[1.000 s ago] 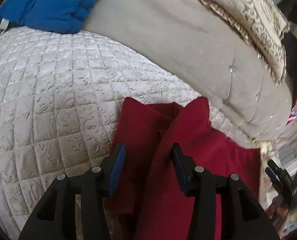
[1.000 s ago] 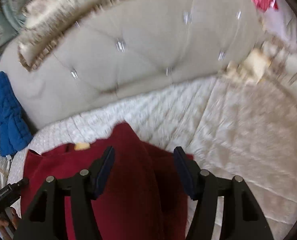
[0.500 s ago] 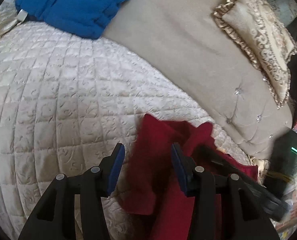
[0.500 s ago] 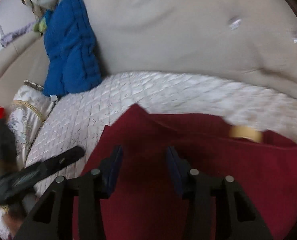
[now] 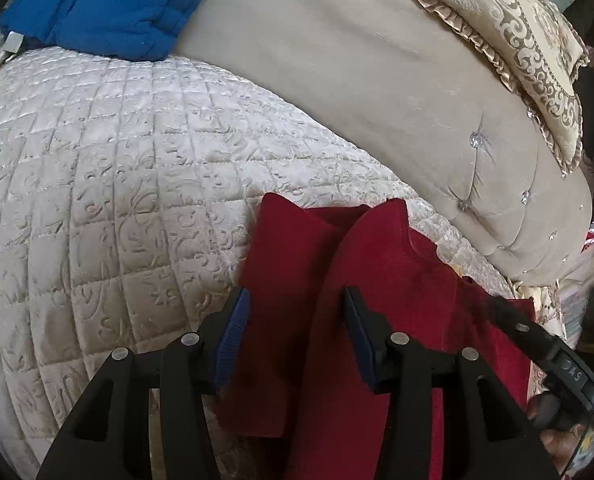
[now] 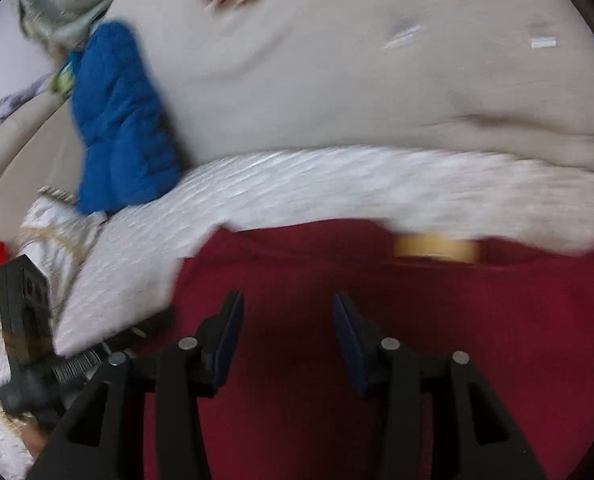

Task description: Fold small clothes

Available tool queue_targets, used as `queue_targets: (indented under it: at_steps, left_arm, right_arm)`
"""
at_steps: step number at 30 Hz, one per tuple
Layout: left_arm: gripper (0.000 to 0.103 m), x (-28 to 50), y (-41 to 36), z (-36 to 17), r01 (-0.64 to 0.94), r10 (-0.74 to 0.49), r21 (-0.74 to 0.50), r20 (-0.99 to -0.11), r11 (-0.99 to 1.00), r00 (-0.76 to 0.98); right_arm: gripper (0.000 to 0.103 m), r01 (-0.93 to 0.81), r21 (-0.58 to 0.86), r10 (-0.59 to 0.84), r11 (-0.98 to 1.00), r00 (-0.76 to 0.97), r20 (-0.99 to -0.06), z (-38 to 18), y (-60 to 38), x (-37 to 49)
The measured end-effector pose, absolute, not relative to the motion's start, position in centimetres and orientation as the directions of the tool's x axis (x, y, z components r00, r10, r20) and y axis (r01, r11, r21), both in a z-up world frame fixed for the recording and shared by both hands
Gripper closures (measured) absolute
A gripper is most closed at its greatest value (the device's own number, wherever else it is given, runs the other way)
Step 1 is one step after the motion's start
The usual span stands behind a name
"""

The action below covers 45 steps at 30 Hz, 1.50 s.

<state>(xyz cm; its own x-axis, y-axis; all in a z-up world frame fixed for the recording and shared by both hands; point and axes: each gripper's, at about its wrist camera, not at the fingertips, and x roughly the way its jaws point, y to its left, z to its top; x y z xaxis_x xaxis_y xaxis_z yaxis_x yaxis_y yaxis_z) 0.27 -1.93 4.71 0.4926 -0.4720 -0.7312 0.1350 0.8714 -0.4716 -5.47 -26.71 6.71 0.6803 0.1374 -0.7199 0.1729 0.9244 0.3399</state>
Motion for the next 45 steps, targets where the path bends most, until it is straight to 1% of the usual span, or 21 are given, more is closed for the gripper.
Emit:
queue_targets:
  at_steps: [4,6,7,8,9,10,12,14,18,20,23,24,26,29,31,34,35,37,40,42,45]
  left_arm:
    - [0.077,0.0,-2.1,4.7,0.138,-0.455,-0.452,-0.733,0.881,0.505]
    - [0.076,0.0,-2.0,4.7,0.139,-0.451,-0.448,-0.734,0.883,0.508]
    - [0.075,0.0,-2.1,4.6,0.139,-0.448,-0.444,-0.734,0.885,0.510]
    - [0.075,0.0,-2.1,4.6,0.139,-0.446,-0.442,-0.735,0.886,0.510]
    - [0.074,0.0,-2.2,4.5,0.141,-0.444,-0.438,-0.736,0.888,0.512]
    - [0.074,0.1,-2.2,4.5,0.143,-0.443,-0.435,-0.736,0.889,0.512]
    - [0.073,0.2,-2.2,4.4,0.144,-0.440,-0.431,-0.737,0.891,0.513]
    - [0.073,0.2,-2.2,4.4,0.144,-0.441,-0.433,-0.738,0.890,0.511]
    - [0.073,0.2,-1.9,4.7,0.132,-0.446,-0.445,-0.737,0.886,0.508]
    - [0.073,0.0,-1.4,5.2,0.124,-0.444,-0.449,-0.733,0.885,0.515]
    - [0.073,-0.5,-0.7,6.0,0.115,-0.420,-0.429,-0.734,0.896,0.533]
    - [0.073,-0.7,-0.5,6.1,0.112,-0.411,-0.421,-0.736,0.900,0.537]
    - [0.073,-1.1,0.0,6.2,0.111,-0.404,-0.413,-0.740,0.904,0.538]
    - [0.073,-1.2,0.4,5.9,0.107,-0.399,-0.406,-0.755,0.908,0.520]
    - [0.073,-1.0,0.5,5.8,0.106,-0.402,-0.409,-0.760,0.906,0.511]
    - [0.073,-1.0,0.7,5.8,0.109,-0.411,-0.417,-0.758,0.902,0.507]
    - [0.073,-0.9,0.7,5.8,0.110,-0.413,-0.418,-0.758,0.902,0.504]
    - [0.073,-0.8,0.6,5.7,0.118,-0.419,-0.419,-0.763,0.900,0.493]
    - [0.073,-0.9,0.3,5.6,0.137,-0.435,-0.424,-0.765,0.895,0.475]
    - [0.073,-1.1,0.0,5.8,0.155,-0.445,-0.426,-0.761,0.892,0.472]
    - [0.073,-1.6,-0.2,6.0,0.178,-0.455,-0.423,-0.760,0.888,0.465]
  right_arm:
    - [0.050,0.398,0.263,-0.076,0.879,0.661,-0.746,7.0,-34.5,-9.8]
    - [0.051,0.472,0.266,-0.117,0.841,0.638,-0.761,6.1,-37.3,-10.7]
    - [0.053,0.497,0.268,-0.127,0.825,0.627,-0.769,5.2,-38.4,-10.8]
    - [0.062,0.506,0.281,-0.116,0.816,0.618,-0.777,4.3,-39.1,-10.7]
    - [0.064,0.512,0.295,-0.100,0.807,0.610,-0.786,3.2,-39.5,-10.4]
    - [0.063,0.513,0.300,-0.100,0.805,0.615,-0.782,2.7,-39.5,-10.3]
    - [0.063,0.516,0.242,-0.152,0.822,0.608,-0.780,2.9,-38.4,-9.8]
    - [0.056,0.498,0.222,-0.152,0.838,0.605,-0.782,3.1,-37.8,-9.6]
    - [0.056,0.498,0.213,-0.178,0.841,0.626,-0.760,5.4,-36.9,-10.8]
    - [0.055,0.468,0.241,-0.154,0.850,0.659,-0.736,6.9,-35.7,-11.2]
    - [0.053,0.334,0.282,-0.037,0.899,0.700,-0.713,8.8,-32.0,-9.6]
    - [0.053,0.265,0.301,0.030,0.916,0.703,-0.710,9.1,-30.2,-8.5]
    - [0.053,0.149,0.342,0.154,0.928,0.682,-0.715,9.0,-26.6,-5.9]
    - [0.053,0.065,0.344,0.227,0.937,0.636,-0.738,7.6,-22.2,-1.7]
    - [0.053,0.029,0.317,0.235,0.948,0.606,-0.760,6.3,-19.7,1.1]
    - [0.060,0.022,0.317,0.255,0.948,0.542,-0.801,3.5,-17.2,4.9]
    - [0.060,0.028,0.306,0.247,0.952,0.520,-0.818,2.5,-16.7,5.5]
    - [0.058,0.035,0.277,0.216,0.960,0.535,-0.817,1.8,-15.9,6.3]
    - [0.057,0.045,0.320,0.253,0.946,0.513,-0.820,2.3,-16.5,6.5]
    - [0.055,0.056,0.374,0.301,0.926,0.491,-0.817,2.7,-17.4,6.2]
    - [0.040,0.090,0.464,0.375,0.881,0.462,-0.804,2.9,-18.3,6.1]
